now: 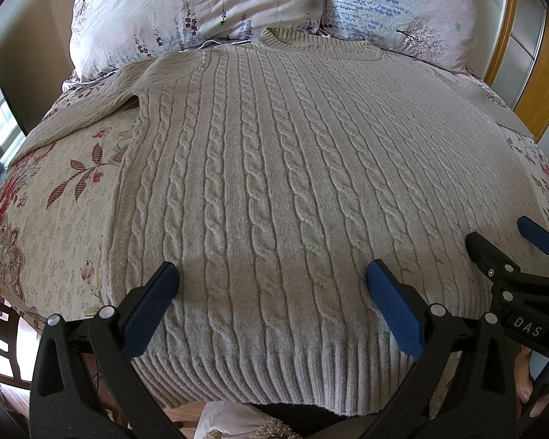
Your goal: Fold small clothes
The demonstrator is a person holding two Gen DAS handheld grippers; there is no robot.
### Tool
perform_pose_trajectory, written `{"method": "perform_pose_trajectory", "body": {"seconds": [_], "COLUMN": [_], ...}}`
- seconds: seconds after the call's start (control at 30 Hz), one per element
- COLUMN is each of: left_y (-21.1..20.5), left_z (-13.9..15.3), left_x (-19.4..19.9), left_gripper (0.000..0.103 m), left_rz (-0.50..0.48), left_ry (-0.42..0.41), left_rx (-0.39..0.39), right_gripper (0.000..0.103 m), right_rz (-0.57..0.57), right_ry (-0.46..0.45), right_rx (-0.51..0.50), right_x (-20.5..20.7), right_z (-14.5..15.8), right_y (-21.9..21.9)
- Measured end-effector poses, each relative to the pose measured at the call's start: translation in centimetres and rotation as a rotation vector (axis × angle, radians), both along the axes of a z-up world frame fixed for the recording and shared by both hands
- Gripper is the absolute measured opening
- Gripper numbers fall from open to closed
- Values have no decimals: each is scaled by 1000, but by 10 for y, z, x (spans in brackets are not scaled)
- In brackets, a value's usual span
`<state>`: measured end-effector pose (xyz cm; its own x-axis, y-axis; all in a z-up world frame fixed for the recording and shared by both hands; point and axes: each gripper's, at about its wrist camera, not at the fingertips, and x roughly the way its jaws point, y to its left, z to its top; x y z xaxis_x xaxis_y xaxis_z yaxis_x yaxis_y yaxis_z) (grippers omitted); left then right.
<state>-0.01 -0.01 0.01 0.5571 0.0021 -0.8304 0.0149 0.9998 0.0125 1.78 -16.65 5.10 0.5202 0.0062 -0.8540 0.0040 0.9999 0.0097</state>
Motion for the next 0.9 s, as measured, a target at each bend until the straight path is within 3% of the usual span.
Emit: {"method": "perform_pose_trajectory", "body": {"seconds": [0.5,0.77,0.9], "left_y": [0,1,-5], "left_z": [0,0,2], "left_x": [0,9,15], "left_gripper": [101,101,101], "left_rz": [-3,-42,-63], "left_ry": [0,-3,-12], "left_rx": [1,14,36], "right_gripper": [102,102,102], "right_rz": [12,133,171], "right_ry": [-14,-89,-61], "right_rx": [3,35,40], "right_x": [-4,2,8], "right_z": [-4,-2,-4], "right_y": [-6,-6,-9]}}
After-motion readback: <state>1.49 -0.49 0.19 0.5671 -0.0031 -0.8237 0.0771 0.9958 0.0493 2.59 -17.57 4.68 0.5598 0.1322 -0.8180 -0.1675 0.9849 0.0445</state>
